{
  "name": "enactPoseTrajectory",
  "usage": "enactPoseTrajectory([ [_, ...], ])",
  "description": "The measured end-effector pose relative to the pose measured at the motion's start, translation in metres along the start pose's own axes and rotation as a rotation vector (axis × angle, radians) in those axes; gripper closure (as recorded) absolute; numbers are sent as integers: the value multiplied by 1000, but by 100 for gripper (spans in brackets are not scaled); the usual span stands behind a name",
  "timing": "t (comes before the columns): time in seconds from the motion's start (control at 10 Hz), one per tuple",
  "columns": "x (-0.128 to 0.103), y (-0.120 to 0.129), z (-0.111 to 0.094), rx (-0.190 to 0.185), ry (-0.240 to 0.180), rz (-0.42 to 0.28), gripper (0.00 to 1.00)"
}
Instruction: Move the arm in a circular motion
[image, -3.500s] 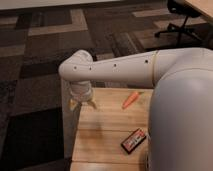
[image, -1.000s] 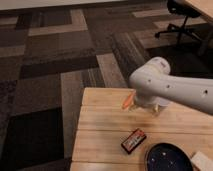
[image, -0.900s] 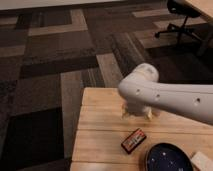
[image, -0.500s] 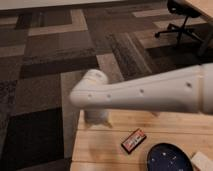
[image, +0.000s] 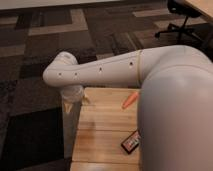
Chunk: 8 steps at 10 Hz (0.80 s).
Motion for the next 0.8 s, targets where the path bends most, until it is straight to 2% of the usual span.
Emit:
enactPoseTrajectory([
  [0.1, -18, -34, 5, 9, -6, 22, 35],
  [0.2, -20, -44, 6, 12, -3, 32, 35],
  [0.4, -23, -98, 12, 16, 10, 125, 35],
  [0.5, -18, -109, 13, 6, 18, 153, 35],
  [0.8, -17, -111, 13, 6, 19, 155, 35],
])
